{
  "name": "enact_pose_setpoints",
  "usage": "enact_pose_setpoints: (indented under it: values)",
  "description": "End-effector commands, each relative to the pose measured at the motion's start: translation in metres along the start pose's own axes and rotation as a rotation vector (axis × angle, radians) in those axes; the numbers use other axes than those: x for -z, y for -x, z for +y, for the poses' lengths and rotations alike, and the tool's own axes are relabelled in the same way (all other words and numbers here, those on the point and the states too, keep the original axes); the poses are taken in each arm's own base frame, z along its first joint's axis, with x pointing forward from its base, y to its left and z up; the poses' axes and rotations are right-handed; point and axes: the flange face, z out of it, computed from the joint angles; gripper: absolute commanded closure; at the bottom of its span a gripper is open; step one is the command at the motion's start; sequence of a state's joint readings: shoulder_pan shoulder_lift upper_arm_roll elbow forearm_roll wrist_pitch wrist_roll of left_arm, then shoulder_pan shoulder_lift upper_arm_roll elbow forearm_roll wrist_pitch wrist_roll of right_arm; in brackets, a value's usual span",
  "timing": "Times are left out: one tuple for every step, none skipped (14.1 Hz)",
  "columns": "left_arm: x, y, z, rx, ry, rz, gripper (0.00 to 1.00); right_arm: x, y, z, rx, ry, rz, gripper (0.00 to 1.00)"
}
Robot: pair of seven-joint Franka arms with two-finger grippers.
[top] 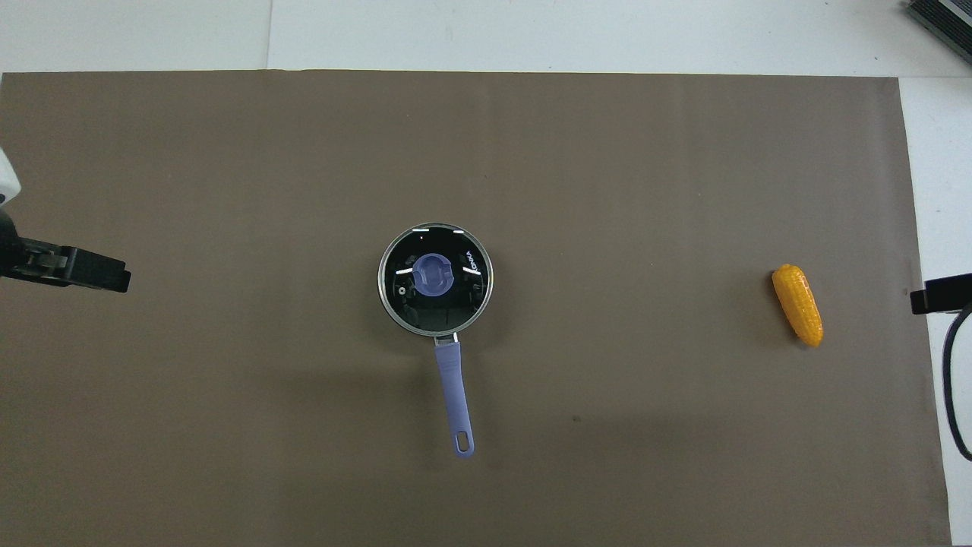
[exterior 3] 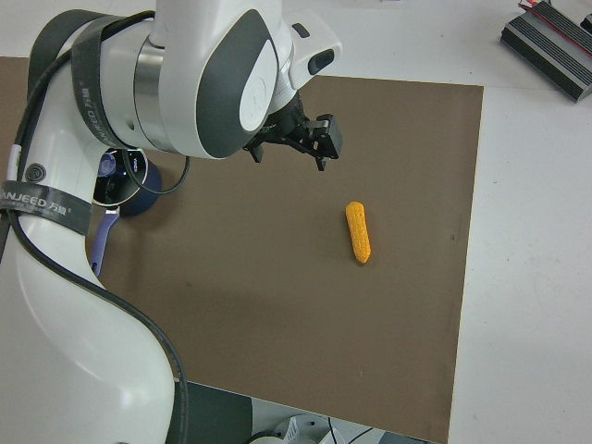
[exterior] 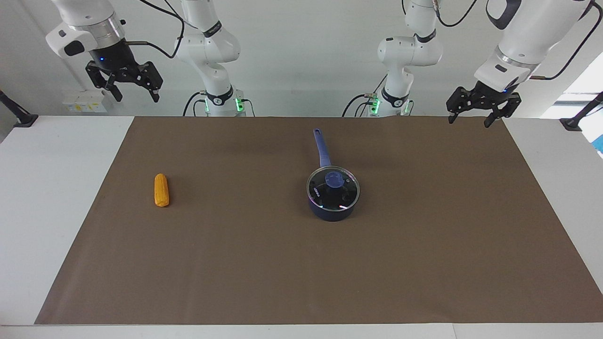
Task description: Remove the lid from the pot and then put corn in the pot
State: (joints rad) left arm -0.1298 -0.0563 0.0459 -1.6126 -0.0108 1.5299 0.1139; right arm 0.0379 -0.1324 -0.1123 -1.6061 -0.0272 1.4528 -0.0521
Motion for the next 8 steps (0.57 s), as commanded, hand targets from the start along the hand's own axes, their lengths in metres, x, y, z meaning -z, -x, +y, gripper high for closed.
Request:
enact_pose_setpoints:
  values:
    - [0.0050, -0.0038, -0.0016, -0.001, 0.005, -0.001, 0.00, -0.0014, 0.0042, -0.0017, 0.029, 0.013, 0.005, 0.00]
    - [0.0050, -0.0039, -0.0007, -0.004, 0.005, -0.001, 0.00, -0.0021, 0.0042, -0.0025, 0.029, 0.013, 0.003, 0.00]
    - [0.0069, -0.0031, -0.0021, -0.010, 0.006, 0.006, 0.00, -0.0013, 0.0046, -0.0048, 0.035, 0.014, 0.005, 0.00]
    - [0.0073, -0.0036, -0.0019, -0.015, 0.008, 0.011, 0.00, -0.0021, 0.0040, -0.0049, 0.035, 0.014, 0.003, 0.00]
    - [0.0088, -0.0039, -0.0026, -0.013, 0.009, 0.020, 0.00, -0.0021, 0.0040, -0.0049, 0.034, 0.014, 0.003, 0.00]
    - [0.0087, -0.0039, -0.0023, -0.010, 0.012, 0.024, 0.00, -0.0021, 0.0040, -0.0051, 0.031, 0.012, 0.004, 0.00]
    - [0.0088, -0.0032, -0.0038, -0.006, 0.012, 0.024, 0.00, -0.0021, 0.0040, -0.0052, 0.029, 0.011, 0.004, 0.00]
    - [0.0074, -0.0029, -0.0063, -0.001, 0.012, 0.021, 0.00, -0.0021, 0.0040, -0.0048, 0.025, 0.007, 0.004, 0.00]
